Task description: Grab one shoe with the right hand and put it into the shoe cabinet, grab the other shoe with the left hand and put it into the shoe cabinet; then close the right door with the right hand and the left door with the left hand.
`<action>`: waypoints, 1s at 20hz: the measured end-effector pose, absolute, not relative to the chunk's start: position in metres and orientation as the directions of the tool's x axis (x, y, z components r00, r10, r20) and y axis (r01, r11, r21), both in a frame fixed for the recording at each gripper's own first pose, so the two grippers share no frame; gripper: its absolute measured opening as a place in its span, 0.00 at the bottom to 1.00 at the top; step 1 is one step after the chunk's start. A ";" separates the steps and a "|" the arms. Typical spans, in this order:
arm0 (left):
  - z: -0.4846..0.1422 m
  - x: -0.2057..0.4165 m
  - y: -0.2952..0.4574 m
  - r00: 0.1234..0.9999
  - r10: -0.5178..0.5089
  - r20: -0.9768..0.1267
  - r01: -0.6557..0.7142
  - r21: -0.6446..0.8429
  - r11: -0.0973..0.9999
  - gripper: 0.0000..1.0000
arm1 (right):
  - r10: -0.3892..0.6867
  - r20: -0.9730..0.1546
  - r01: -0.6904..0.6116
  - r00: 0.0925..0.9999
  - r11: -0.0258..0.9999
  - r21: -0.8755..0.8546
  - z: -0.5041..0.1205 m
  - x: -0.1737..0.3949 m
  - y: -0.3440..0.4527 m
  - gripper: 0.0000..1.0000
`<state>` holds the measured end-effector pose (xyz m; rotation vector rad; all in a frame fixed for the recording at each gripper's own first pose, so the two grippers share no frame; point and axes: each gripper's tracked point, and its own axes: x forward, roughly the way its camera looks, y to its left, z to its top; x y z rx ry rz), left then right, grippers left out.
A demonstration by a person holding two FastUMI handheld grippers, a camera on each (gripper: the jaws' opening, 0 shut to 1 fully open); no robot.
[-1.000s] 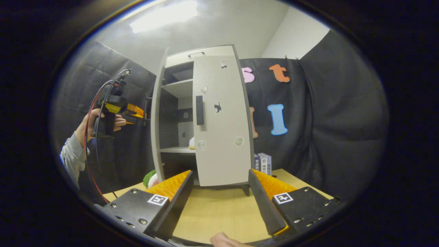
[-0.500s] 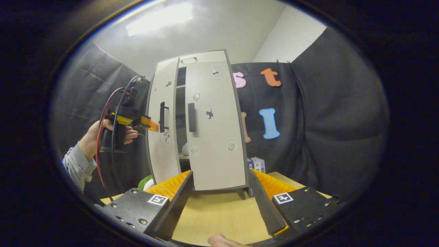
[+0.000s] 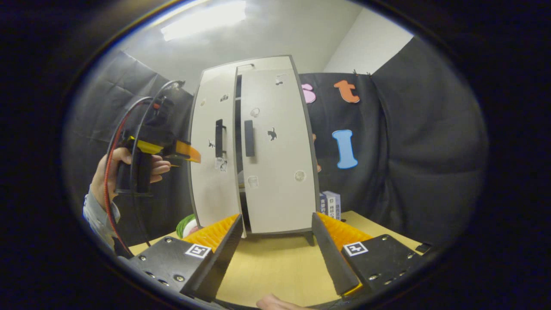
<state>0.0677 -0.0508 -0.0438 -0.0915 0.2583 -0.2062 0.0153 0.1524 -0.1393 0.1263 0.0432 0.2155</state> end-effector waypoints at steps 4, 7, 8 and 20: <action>-0.041 0.025 -0.047 0.950 -0.216 -0.228 0.197 -0.103 0.975 0.96 | 0.198 -0.016 -0.193 0.980 0.970 0.148 -0.133 0.007 0.158 0.96; -0.042 -0.011 -0.040 0.950 -0.217 -0.223 0.201 -0.092 0.975 0.96 | 0.239 0.004 -0.236 0.971 0.960 0.149 -0.127 0.000 0.175 0.96; -0.043 -0.023 -0.036 0.954 -0.206 -0.218 0.193 -0.080 0.978 0.96 | 0.245 0.003 -0.243 0.969 0.960 0.137 -0.126 0.001 0.175 0.96; -0.075 -0.114 -0.041 0.950 -0.249 -0.189 0.240 -0.066 0.968 0.96 | 0.237 0.017 -0.238 0.971 0.965 0.113 -0.120 -0.002 0.169 0.96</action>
